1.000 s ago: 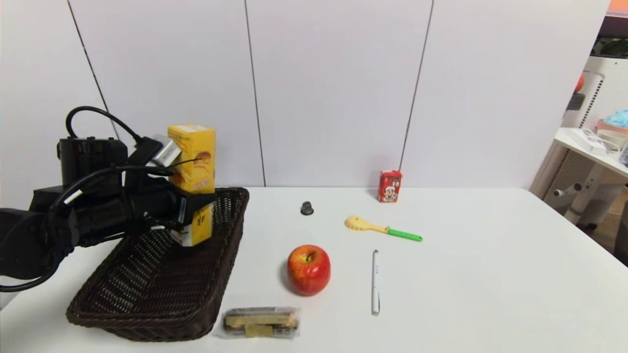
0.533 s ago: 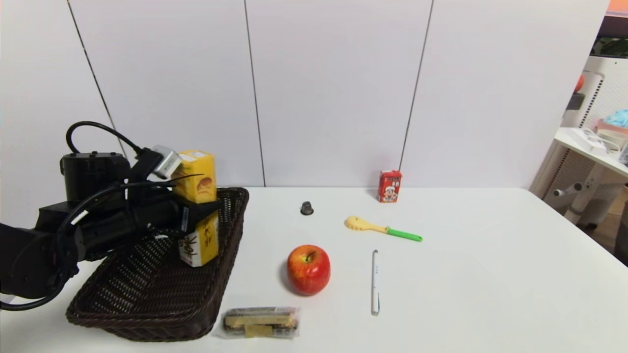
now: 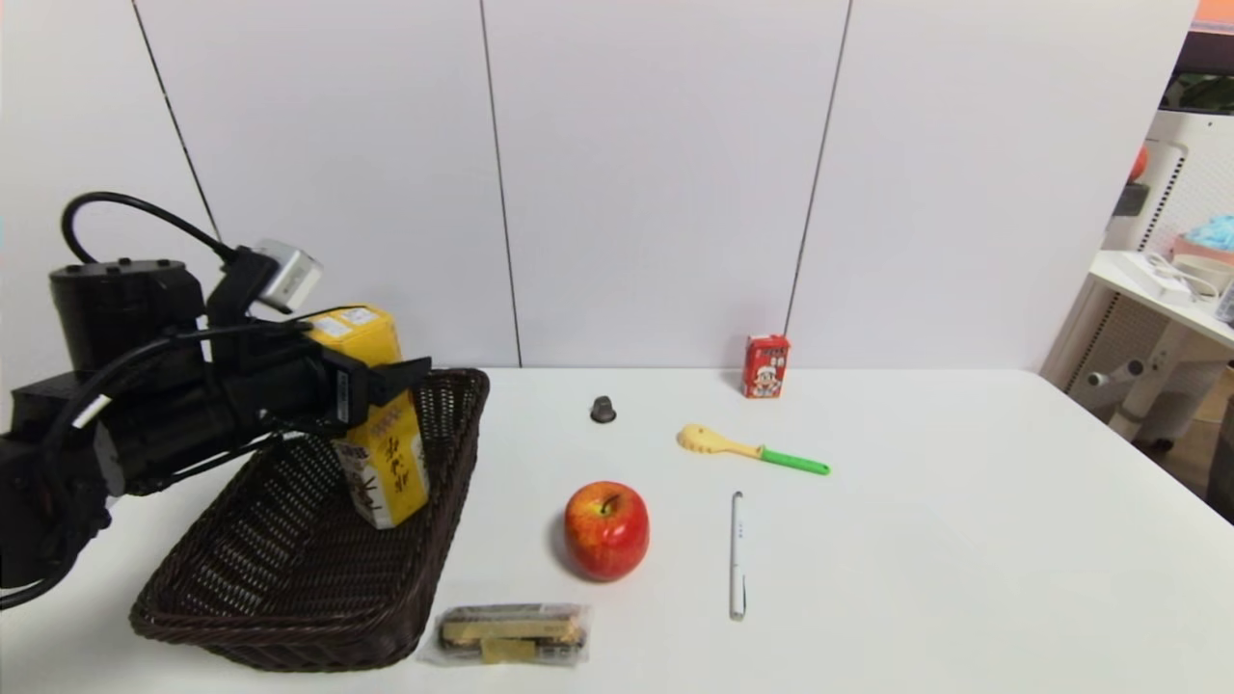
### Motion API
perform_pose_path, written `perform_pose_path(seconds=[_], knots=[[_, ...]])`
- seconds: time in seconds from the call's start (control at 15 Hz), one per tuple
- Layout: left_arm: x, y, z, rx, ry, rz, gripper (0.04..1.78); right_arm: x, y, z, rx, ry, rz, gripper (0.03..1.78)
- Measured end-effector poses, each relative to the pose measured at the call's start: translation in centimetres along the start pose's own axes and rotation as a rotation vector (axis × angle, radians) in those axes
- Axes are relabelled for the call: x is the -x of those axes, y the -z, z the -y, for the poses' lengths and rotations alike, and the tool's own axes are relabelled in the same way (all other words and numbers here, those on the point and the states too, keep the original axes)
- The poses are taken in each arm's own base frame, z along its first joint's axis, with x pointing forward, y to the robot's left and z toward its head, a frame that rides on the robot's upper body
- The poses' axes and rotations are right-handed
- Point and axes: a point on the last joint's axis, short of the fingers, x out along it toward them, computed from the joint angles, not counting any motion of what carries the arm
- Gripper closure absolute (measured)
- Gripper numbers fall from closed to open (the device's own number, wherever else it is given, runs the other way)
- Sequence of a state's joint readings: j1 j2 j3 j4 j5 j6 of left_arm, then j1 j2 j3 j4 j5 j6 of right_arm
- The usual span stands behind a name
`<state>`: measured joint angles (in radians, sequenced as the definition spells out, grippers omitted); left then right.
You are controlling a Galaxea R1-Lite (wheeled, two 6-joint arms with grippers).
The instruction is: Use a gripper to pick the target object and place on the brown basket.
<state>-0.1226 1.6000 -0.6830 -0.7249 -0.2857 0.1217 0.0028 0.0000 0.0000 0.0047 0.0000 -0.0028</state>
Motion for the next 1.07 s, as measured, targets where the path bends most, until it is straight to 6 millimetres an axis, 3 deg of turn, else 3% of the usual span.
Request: perform_pose_path(seconds=[0.27, 0.6, 0.8, 1.07], knots=[[4.8, -4.4, 0.7, 0.023, -0.033, 0.1, 0.24, 0.0, 0.0, 0.0, 0.0, 0.0, 0.0, 0.11], [14.5, -9.4, 2.0, 0.037, -0.195, 0.118, 0.18, 0.0, 0.0, 0.0, 0.0, 0.0, 0.0, 0.11], [18.6, -8.4, 3.0, 0.021, -0.4, 0.089, 0.16, 0.0, 0.0, 0.0, 0.0, 0.0, 0.0, 0.11], [21.3, -2.3, 4.6, 0.013, -0.497, 0.028, 0.15, 0.0, 0.0, 0.0, 0.0, 0.0, 0.0, 0.11]])
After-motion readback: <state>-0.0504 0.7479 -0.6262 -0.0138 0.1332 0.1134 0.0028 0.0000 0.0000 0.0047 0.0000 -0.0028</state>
